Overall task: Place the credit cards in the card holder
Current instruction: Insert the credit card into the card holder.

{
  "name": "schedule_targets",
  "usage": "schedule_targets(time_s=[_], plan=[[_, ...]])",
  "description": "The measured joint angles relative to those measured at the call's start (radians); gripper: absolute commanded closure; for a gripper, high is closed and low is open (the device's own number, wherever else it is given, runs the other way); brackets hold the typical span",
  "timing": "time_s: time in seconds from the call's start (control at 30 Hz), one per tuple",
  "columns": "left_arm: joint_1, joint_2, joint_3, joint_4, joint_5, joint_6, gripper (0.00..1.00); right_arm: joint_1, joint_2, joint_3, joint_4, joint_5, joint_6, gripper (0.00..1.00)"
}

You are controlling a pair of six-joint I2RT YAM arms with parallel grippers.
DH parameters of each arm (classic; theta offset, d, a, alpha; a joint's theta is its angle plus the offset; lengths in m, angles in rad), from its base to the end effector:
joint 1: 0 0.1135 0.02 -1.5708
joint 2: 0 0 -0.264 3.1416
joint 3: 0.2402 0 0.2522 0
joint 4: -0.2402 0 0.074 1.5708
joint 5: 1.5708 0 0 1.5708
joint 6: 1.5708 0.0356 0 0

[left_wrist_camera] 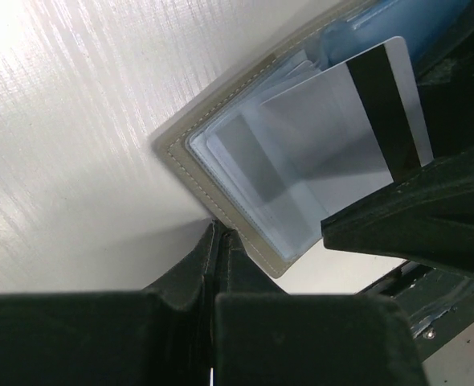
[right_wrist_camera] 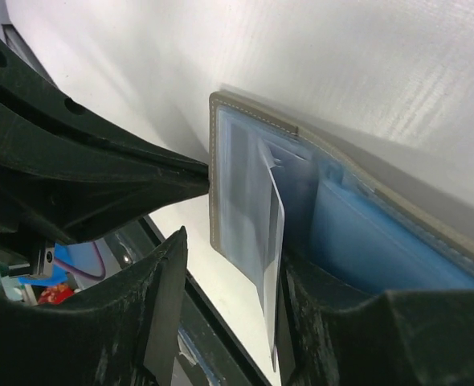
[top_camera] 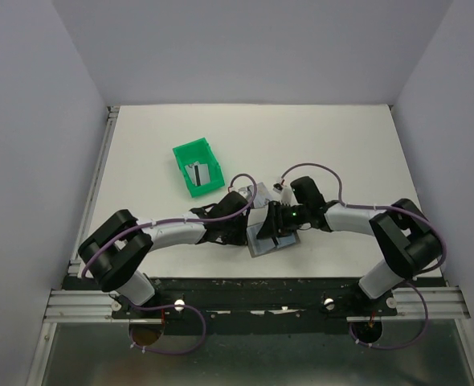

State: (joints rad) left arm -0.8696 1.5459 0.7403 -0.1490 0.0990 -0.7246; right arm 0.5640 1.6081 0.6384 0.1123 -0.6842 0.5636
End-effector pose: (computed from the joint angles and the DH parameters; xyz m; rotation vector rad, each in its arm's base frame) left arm 0.1842 -0.2236 0.1530 0.2374 2.6823 -0.7061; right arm 0.2283 0.1710 0.1324 -0.3448 2.5943 1.2975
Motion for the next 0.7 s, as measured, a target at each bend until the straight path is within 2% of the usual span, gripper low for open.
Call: schedule_targets(time_s=[0.4,0.7], plan=[[0.0,0.008,0.0,0.024,0.0,-0.002,1.0,0.005,-0.107,0.09,-0.286,0.172,-0.081,0.47],[0.0,0.011,0.0,0.032,0.001,-0.002,1.0,0.005,-0.143,0.117,-0.4,0.275,-0.117,0.48]])
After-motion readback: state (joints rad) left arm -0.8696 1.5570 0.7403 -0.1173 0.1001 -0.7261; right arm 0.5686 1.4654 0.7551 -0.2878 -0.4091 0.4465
